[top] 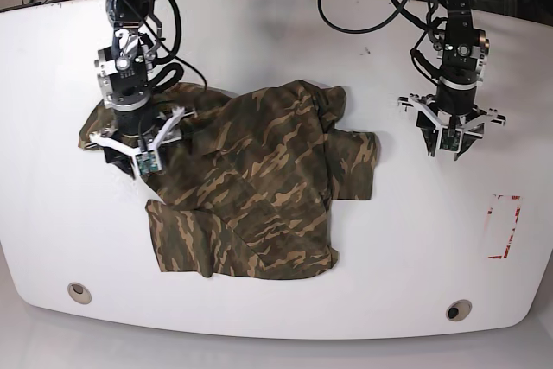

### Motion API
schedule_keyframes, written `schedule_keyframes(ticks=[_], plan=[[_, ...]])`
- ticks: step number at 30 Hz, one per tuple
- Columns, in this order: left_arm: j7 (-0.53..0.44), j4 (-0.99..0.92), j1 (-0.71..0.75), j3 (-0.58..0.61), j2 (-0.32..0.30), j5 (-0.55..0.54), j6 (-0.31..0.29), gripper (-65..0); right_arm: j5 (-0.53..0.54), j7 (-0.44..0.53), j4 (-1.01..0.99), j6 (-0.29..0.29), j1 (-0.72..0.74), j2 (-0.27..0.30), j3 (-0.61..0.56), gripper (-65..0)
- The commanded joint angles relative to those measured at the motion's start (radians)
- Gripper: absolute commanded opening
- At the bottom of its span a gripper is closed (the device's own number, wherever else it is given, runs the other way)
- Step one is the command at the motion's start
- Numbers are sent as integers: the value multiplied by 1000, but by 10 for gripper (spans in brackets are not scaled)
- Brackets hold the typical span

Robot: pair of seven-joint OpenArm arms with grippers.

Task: Layout the t-shirt on the table in an organized manner, then fold the t-shirt properly
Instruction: 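Move the right gripper to the shirt's sleeve edge and pinch it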

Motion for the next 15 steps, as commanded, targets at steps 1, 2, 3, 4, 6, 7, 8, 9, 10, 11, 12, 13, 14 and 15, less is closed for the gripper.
schedule_keyframes(ticks=[1,2,3,4,6,7,8,9,10,11,12,13,14,15], plan=[[-26,22,-10,-2,-5,-3,6,-415,48,30,15,1,16,5,27,-338],[-26,22,-10,-2,-5,-3,-3,-415,77,30,15,1,16,10,48,-338],[-26,22,-10,-2,-5,-3,-13,-415,96,30,13,1,18,12,62,-338],[-26,22,-10,-2,-5,-3,-30,-415,122,30,13,1,18,12,82,-338],[-26,22,-11,-2,-4,-3,-59,-415,162,26,7,1,19,13,114,-336],[-26,22,-11,-2,-4,-3,-74,-415,186,25,-2,7,19,13,136,-336],[-26,22,-11,-2,-4,-3,-82,-415,203,25,-8,16,19,13,146,-336],[-26,22,-11,-2,-4,-3,-89,-415,231,25,-17,28,21,13,169,-336],[-26,24,-11,-2,-2,-3,-91,-415,245,25,-23,36,22,13,185,-336],[-26,24,-11,-2,-2,-3,-92,-415,265,23,-33,48,30,13,209,-336],[-26,24,-11,-2,-2,-3,-92,-415,280,22,-43,57,35,12,235,-335],[-26,24,-11,-2,-2,-3,-92,-414,292,22,-53,65,38,8,254,-335],[-26,24,-13,-2,-2,-3,-92,-414,309,22,-69,80,42,7,283,-335],[-26,24,-13,-2,-2,-3,-92,-414,320,22,-83,90,44,5,300,-335]])
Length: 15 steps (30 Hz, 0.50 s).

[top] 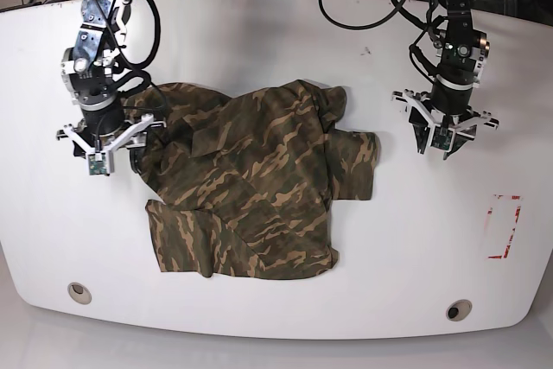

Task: Layout the t-shirt on the table in an organized manner, then fold the t-shirt properly
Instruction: 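Move the right gripper to the shirt's sleeve edge and pinch it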

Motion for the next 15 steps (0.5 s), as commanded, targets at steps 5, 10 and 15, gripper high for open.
schedule_keyframes(ticks=[5,10,15], plan=[[-26,23,-10,-2,-6,-4,6,-414,108,25,-97,49,39,6,139,-333],[-26,23,-10,-2,-6,-4,5,-414,177,25,-221,52,76,24,225,-333],[-26,23,-10,-2,-6,-4,3,-414,246,31,-370,52,102,81,261,-333]])
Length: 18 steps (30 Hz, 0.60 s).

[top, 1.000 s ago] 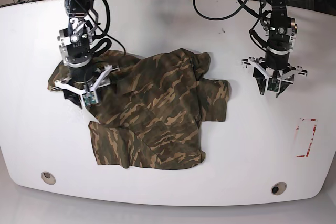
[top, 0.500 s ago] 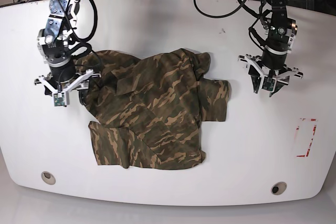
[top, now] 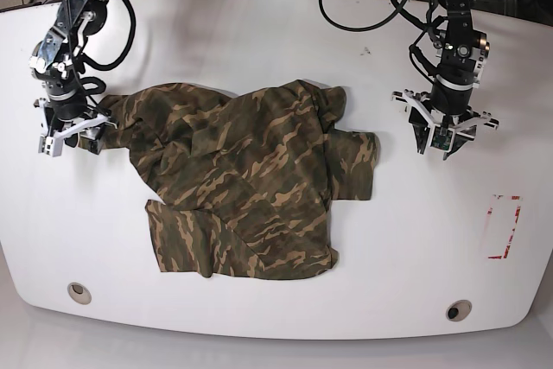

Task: Layout the t-shirt on the table in an organized manner, then fold the t-shirt properly
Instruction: 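Move the right gripper to the shirt's sleeve edge and pinch it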

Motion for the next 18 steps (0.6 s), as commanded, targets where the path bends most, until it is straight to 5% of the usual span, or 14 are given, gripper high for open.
schedule_keyframes(ticks=[1,18], plan=[[-26,23,-9,-2,-4,-4,5,-414,45,26,-59,0,38,47,14,-333],[-26,22,-9,-2,-4,-4,5,-414,94,69,-327,7,120,128,16,-331]])
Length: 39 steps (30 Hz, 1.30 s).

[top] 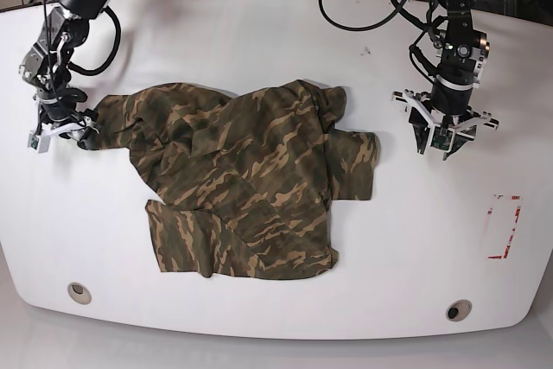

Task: Layout the t-shirt on the table in an organized manner, then fold the t-shirt properly
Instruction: 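Move the right gripper to the shirt's sleeve edge and pinch it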

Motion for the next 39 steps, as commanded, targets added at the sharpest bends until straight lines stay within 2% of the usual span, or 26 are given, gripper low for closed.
schedule_keyframes(ticks=[1,6,18,28,30,35,39], plan=[[-26,21,-9,-2,-5,-4,5,-414,15,22,4,18,21,25,5,-331],[-26,21,-9,-2,-5,-4,5,-414,10,22,4,45,20,4,1,-331],[-26,19,-9,-2,-5,-4,5,-414,9,22,4,48,14,-59,-2,-331],[-26,19,-9,-2,-5,-4,5,-414,7,22,4,48,14,-65,-2,-346],[-26,18,-9,-2,-5,-4,5,-414,7,22,4,48,14,-65,-2,-371],[-26,16,-9,-2,-5,-4,5,-414,7,22,4,48,14,-64,-2,-503],[-26,16,-9,-2,-5,-4,5,-414,7,22,4,48,14,-62,-2,-577]])
